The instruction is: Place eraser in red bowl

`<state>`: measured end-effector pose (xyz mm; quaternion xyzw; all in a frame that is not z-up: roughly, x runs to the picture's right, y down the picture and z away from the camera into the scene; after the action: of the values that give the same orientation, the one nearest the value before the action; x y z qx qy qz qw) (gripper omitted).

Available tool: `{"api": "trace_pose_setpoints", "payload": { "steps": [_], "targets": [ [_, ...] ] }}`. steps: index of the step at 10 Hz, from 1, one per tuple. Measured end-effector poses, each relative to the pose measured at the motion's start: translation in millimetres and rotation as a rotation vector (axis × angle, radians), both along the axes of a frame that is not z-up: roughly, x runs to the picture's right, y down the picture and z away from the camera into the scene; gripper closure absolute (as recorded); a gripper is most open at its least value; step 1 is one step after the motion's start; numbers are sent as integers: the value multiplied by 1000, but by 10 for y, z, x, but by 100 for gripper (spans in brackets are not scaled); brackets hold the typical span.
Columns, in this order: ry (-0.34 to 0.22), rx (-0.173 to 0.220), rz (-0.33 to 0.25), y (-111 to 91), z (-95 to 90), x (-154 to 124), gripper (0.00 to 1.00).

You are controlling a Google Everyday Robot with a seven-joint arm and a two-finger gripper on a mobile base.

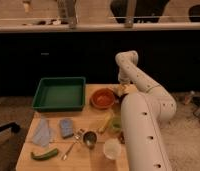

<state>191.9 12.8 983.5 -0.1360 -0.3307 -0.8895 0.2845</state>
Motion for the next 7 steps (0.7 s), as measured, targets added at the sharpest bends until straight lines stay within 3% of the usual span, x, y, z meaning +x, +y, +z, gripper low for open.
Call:
{"api": "trace_pose_setpoints", "payload": {
  "steps": [7],
  "targets": [
    [-17,-22,-25,171,-28,-95,27]
  ]
}}
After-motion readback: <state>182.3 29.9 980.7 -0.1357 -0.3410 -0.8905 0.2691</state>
